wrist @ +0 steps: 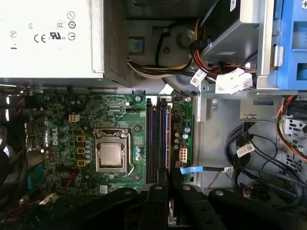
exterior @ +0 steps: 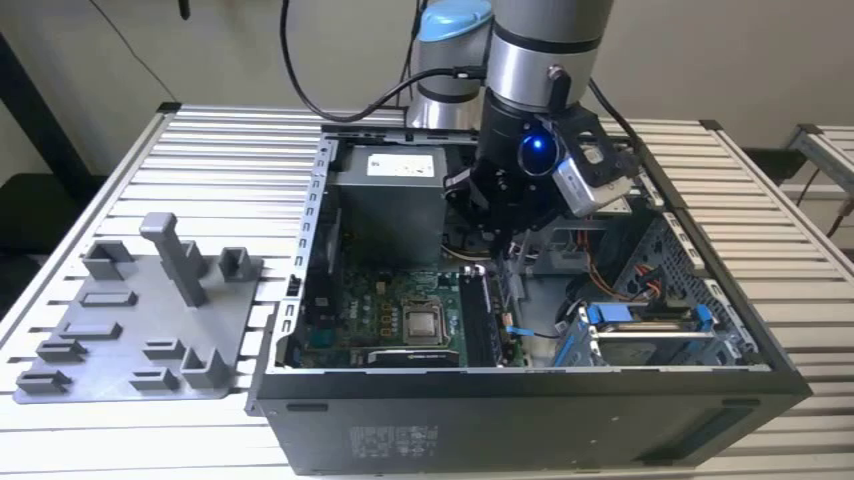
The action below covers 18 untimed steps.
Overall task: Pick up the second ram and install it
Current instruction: 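Insert the second ram into the second slot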
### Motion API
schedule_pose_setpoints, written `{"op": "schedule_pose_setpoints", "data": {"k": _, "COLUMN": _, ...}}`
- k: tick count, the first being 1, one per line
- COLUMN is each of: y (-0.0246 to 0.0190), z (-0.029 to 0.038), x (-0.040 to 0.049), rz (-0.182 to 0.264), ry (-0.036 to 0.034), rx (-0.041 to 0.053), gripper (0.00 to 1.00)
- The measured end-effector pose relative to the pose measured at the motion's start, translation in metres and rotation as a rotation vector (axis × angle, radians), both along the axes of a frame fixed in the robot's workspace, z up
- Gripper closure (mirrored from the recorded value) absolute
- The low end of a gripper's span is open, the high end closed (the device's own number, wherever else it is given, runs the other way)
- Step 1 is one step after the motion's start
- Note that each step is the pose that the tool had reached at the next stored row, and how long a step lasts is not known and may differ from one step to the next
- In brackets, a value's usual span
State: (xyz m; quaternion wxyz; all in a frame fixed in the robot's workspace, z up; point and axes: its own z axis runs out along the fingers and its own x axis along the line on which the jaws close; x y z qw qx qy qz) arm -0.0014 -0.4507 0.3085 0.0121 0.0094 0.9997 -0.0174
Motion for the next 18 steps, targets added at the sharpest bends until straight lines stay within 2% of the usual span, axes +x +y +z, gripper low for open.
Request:
{"op": "schedule_pose_setpoints", "data": {"k": 5, "y": -0.0001, "z": -0.0015, "x": 0.0, "rz": 0.0, "ry": 0.0, "rx": 0.0001, "gripper": 0.86}}
{"op": "schedule_pose_setpoints", "data": {"k": 7, "y": -0.0007, "z": -0.0021, "x": 0.0, "rz": 0.0, "ry": 0.0033, "rx": 0.0003, "gripper": 0.86}}
{"op": "schedule_pose_setpoints", "data": {"k": 13, "y": -0.001, "z": -0.0095, "x": -0.0002, "rz": 0.001, "ry": 0.0074, "rx": 0.0007, "gripper": 0.86}}
{"op": "schedule_pose_setpoints", "data": {"k": 18, "y": -0.0011, "z": -0.0171, "x": -0.0018, "rz": 0.002, "ry": 0.0075, "rx": 0.0013, "gripper": 0.86}}
